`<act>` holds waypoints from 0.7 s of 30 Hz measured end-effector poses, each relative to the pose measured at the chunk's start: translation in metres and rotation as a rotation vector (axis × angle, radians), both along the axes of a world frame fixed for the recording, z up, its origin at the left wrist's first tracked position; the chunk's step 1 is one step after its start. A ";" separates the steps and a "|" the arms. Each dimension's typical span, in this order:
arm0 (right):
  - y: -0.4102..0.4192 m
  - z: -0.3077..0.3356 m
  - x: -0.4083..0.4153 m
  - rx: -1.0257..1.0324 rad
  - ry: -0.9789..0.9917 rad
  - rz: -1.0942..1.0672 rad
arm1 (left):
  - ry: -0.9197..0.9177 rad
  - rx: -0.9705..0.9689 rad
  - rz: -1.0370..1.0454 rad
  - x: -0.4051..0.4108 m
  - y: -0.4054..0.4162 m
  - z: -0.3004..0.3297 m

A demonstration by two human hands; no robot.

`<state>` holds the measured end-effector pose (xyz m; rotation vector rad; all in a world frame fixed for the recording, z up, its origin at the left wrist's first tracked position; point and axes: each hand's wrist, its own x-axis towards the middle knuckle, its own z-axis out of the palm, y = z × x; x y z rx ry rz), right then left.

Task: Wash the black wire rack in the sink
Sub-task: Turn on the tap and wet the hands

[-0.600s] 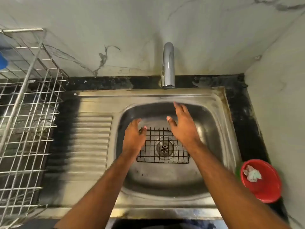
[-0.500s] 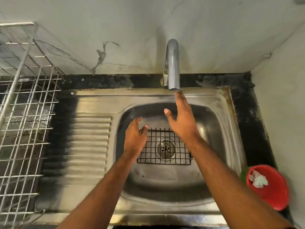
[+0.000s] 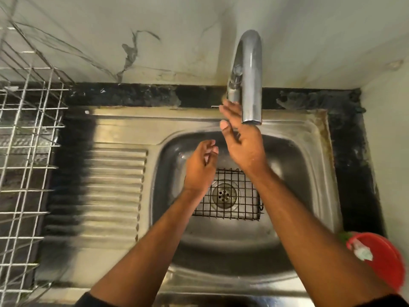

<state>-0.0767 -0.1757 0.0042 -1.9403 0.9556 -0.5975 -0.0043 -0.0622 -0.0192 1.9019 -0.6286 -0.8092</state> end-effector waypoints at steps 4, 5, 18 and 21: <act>0.030 0.030 -0.011 0.740 -0.345 -0.221 | -0.082 0.122 -0.016 -0.008 0.007 -0.006; 0.034 0.037 -0.012 0.925 -0.377 -0.215 | -0.125 0.185 0.013 -0.007 0.012 -0.010; 0.016 0.047 -0.004 1.303 -0.347 -0.400 | 0.105 0.665 0.009 0.008 0.068 -0.043; 0.016 0.047 -0.008 1.279 -0.314 -0.347 | 0.350 0.593 0.102 0.012 0.071 -0.045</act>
